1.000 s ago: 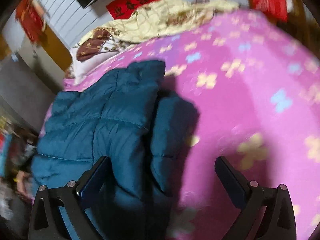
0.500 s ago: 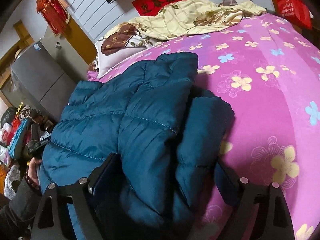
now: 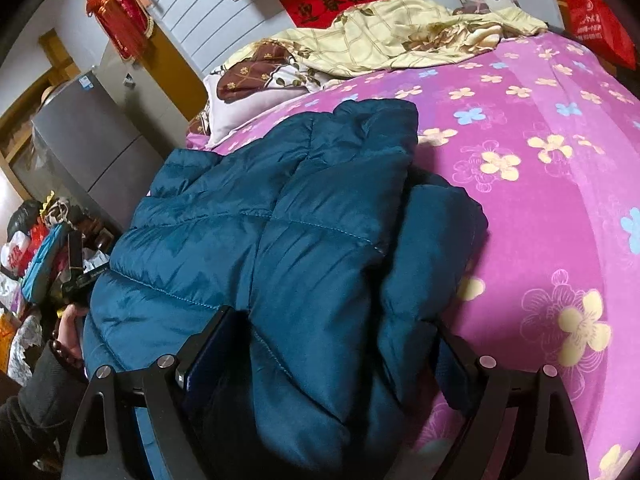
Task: Fold large clothes
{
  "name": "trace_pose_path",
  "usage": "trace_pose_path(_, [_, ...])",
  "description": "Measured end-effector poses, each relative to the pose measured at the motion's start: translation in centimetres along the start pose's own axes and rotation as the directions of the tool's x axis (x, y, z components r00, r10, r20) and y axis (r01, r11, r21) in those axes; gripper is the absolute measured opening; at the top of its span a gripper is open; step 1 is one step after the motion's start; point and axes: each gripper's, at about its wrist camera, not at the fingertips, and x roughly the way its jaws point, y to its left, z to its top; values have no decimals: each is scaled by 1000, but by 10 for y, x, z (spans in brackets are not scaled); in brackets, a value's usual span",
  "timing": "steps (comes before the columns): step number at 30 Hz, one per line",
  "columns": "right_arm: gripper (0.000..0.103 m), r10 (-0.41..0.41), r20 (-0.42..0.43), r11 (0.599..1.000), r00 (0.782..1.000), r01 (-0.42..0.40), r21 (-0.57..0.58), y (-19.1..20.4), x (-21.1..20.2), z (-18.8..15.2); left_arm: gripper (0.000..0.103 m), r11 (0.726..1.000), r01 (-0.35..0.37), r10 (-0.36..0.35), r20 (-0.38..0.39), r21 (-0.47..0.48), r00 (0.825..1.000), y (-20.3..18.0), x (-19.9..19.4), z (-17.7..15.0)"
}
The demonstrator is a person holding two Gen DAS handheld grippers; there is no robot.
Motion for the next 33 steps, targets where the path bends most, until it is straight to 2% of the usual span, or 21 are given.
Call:
trace_pose_path(24, [90, -20, -2, 1000, 1000, 20, -1, 0, 1, 1, 81, 1000, 7, -7, 0, -6, 1000, 2, 0, 0])
trace_pose_path(28, [89, -50, -7, 999, 999, 50, -21, 2, 2, 3, 80, 1000, 17, -17, -4, -16, 1000, 3, 1, 0])
trace_pose_path(29, [89, -69, -7, 997, 998, 68, -42, 5, 1, 4, 77, 1000, 24, -24, -3, -20, 1000, 5, 0, 1])
trace_pose_path(30, [82, -97, -1, 992, 995, 97, -85, 11, 0, 6, 65, 999, 42, -42, 2, -19, 999, 3, -1, 1])
trace_pose_path(31, [71, -115, 0, 986, 993, 114, -124, 18, 0, 7, 54, 999, 39, -39, 13, -13, 999, 2, -4, 1])
trace_pose_path(32, [66, -127, 2, 981, 992, 126, -148, 23, -1, 9, 48, 1000, 30, -30, 22, -2, 999, 0, -6, 1])
trace_pose_path(33, [56, -146, 8, 973, 989, 145, -181, 30, -4, 12, 36, 1000, 22, -22, 28, 7, 999, -1, -8, 1])
